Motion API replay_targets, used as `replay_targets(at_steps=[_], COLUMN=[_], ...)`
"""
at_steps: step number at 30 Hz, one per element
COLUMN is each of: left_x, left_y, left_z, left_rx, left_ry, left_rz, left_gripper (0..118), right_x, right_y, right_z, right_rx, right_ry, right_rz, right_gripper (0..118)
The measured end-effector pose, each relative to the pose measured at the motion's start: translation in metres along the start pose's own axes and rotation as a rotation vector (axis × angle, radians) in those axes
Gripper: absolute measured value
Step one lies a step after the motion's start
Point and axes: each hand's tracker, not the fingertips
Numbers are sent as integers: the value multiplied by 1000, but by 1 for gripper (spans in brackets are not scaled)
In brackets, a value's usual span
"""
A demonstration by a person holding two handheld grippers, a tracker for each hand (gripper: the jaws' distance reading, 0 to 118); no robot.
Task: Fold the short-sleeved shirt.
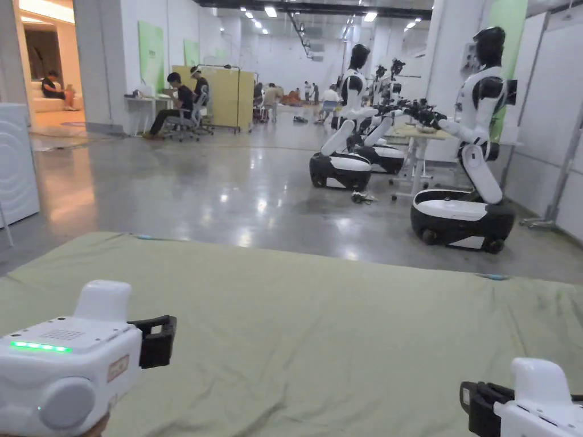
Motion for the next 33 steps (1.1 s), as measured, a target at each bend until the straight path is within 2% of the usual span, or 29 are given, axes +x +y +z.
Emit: replay_targets(at_steps=[1,2,5,8,12,16,19,23,25,26,27,29,30,31,33], left_x=[27,49,107,142,166,178,176,171,172,173,172,171,171,170,167], left_y=[2,4,10,19,37,42,43,41,40,40,39,40,41,42,45], left_z=[-6,-13,-32,-39,-33,-25,-27,-28,-29,-28,-27,-27,-25,-24,-25], left_rx=[42,78,72,91,139,182,171,179,190,198,210,215,217,222,225], left_ry=[5,-22,-141,-111,-122,-108,-101,-113,-82,-82,-81,-83,-80,-79,-85], left_rz=[-27,-46,69,69,59,2,8,18,-11,-14,-8,-9,-9,-4,8], left_gripper=[37,4,4,4,4,5,6,43,71,82,82,82,82,82,82], right_x=[5,10,21,31,42,41,37,34,31,30,30,29,28,26,21], right_y=[11,20,43,52,63,64,65,66,65,64,64,64,63,63,62], right_z=[3,5,9,8,12,13,13,10,8,7,7,5,5,4,7], right_rx=[42,77,142,206,224,241,250,248,247,248,247,234,232,235,285], right_ry=[-8,-14,-49,-114,-98,-85,-89,-88,-104,-106,-104,-82,-74,-72,-57], right_rz=[-1,-1,28,89,38,43,44,49,66,70,69,61,59,62,79], right_gripper=[2,2,2,2,2,2,2,22,41,57,69,101,112,118,118])
